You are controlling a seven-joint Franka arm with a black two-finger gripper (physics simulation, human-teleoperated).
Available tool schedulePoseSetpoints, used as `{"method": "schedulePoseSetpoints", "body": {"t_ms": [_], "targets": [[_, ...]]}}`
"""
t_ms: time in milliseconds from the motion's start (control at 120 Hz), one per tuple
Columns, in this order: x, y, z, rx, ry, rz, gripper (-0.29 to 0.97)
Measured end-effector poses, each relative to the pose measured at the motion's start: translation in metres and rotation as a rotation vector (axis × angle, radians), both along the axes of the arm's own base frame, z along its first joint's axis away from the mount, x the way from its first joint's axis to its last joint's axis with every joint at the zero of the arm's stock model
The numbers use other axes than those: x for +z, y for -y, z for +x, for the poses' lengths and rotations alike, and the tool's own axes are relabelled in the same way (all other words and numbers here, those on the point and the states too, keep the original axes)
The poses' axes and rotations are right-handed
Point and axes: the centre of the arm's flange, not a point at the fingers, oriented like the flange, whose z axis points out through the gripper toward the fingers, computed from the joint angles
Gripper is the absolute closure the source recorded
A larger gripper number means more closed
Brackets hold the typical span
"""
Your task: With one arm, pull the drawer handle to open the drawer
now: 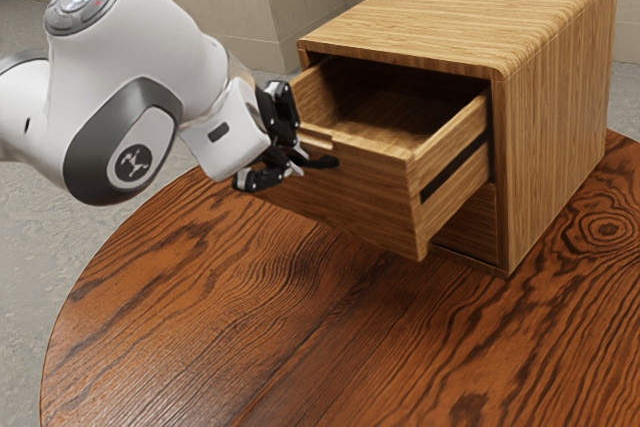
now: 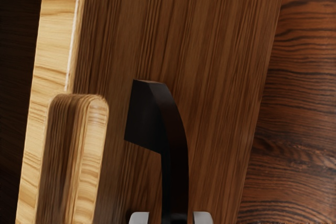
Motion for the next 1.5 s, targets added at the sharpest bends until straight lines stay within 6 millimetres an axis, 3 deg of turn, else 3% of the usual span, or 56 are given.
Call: {"method": "schedulePoseSetpoints", "body": {"t_ms": [1050,1350,1500], "targets": [[-0.007,0.001,-0.050,0.028,-0.008,0.026,0.68],[0.000,-0.004,-0.063,0.041,0.000,0.033,0.65],[0.008,-0.006,-0.070,0.048,0.009,0.034,0.56]]}}
